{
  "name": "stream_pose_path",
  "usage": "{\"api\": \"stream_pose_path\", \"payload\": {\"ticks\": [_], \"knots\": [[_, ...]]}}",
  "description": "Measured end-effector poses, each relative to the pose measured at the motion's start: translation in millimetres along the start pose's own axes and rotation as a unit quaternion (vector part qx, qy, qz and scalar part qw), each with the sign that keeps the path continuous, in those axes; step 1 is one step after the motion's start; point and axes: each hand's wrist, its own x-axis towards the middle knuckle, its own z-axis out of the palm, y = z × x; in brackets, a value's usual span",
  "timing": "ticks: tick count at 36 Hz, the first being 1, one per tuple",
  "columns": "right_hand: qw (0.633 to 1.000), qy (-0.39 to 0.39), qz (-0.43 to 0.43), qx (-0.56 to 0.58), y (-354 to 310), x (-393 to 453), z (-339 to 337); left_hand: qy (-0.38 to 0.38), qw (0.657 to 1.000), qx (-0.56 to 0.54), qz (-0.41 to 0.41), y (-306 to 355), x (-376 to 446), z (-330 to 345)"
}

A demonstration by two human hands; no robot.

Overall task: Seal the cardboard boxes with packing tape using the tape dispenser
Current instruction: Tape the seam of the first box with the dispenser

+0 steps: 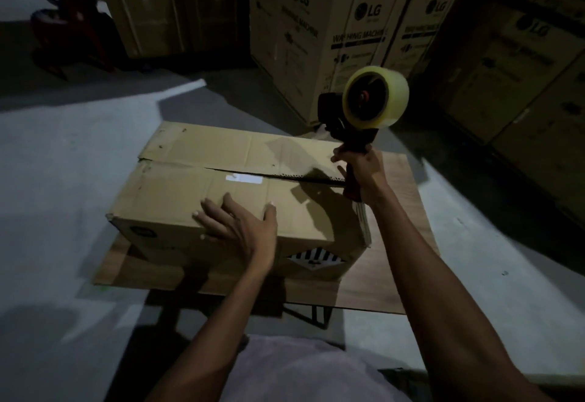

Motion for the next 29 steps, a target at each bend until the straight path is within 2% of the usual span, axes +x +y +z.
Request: {"api": "stream_pose_path", "payload": {"ticks": [7,11,16,23,29], "knots": [[1.0,-0.005,0.02,-0.023,-8.0,34.5,26.1,-0.038,0.997,0.006,0.068,-12.9,40.1,-6.5],[0.996,-0.022,-0.006,-0.092,-12.7,43.3,28.7,-0.067,0.992,-0.04,0.101,-19.8,79.5,-15.7],[0.997,-0.005,0.001,-0.081,-7.5,50.3,33.9,-0.099,0.981,-0.1,0.135,-22.3,120.7,-21.4],[0.997,0.034,0.065,-0.032,-5.4,53.8,29.2,-0.118,0.974,-0.111,0.156,-20.6,140.5,-14.9],[0.983,0.032,0.177,0.027,-3.5,52.9,21.0,-0.142,0.968,-0.118,0.168,-21.7,145.8,-14.3]]}}
